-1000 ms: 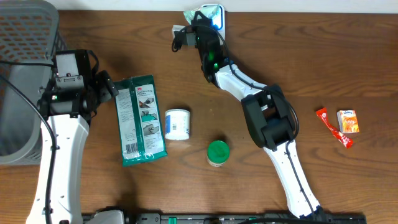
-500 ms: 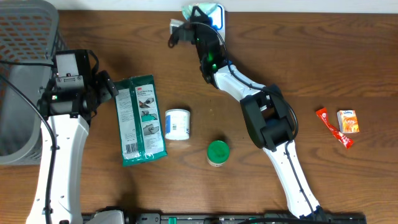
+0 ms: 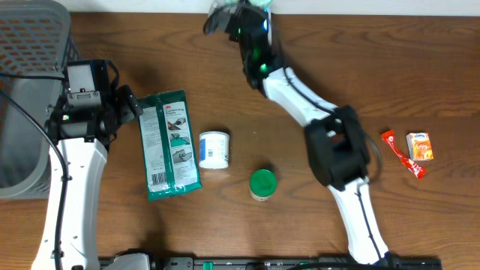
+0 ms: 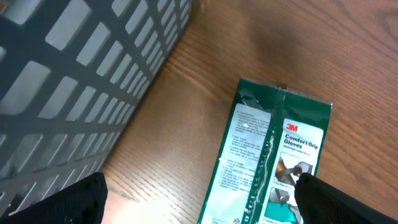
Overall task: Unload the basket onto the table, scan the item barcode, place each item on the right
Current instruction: 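Carry the wipes pouch to the right table edge and release it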
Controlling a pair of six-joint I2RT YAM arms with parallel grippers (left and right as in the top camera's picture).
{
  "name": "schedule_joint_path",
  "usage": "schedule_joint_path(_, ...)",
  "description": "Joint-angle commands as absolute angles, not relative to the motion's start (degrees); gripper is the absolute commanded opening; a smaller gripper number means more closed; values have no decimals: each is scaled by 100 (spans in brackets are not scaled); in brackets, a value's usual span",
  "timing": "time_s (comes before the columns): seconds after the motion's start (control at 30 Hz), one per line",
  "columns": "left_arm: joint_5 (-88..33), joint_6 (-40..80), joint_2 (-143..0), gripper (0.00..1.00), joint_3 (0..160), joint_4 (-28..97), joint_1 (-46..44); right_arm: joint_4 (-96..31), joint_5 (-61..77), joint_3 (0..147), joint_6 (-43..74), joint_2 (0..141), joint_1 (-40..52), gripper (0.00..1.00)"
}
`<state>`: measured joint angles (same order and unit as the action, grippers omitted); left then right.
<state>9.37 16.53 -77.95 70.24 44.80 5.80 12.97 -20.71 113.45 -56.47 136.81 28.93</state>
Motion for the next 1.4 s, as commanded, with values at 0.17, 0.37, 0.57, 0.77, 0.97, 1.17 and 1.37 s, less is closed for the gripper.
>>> schedule_joint_path(0.17,987,1662,-7780,96,7148,4488,604,-2196,-1588,11450,-2390,11498,2648,1)
schedule_joint_path(0.37,987,1662,-7780,96,7148,4486,604,-4547,-1146,11450,-1282,10659,2248,1)
schedule_joint_path(0.57,989,1662,-7782,96,7148,4488,604,-6326,-604,11450,-659,10200,1927,1)
schedule_joint_path(0.77,989,1662,-7782,96,7148,4488,604,-7614,-569,11448,-454,10160,1743,1)
schedule_joint_path(0.97,989,1662,-7782,96,7148,4488,604,-8823,-576,11380,-314,10173,1647,1)
schedule_joint_path(1.17,987,1662,-7782,96,7148,4486,604,-8925,-685,10672,423,10173,1365,1)
schedule_joint_path(1.37,987,1662,-7780,96,7148,4488,604,-8246,-969,9218,421,10173,1052,1)
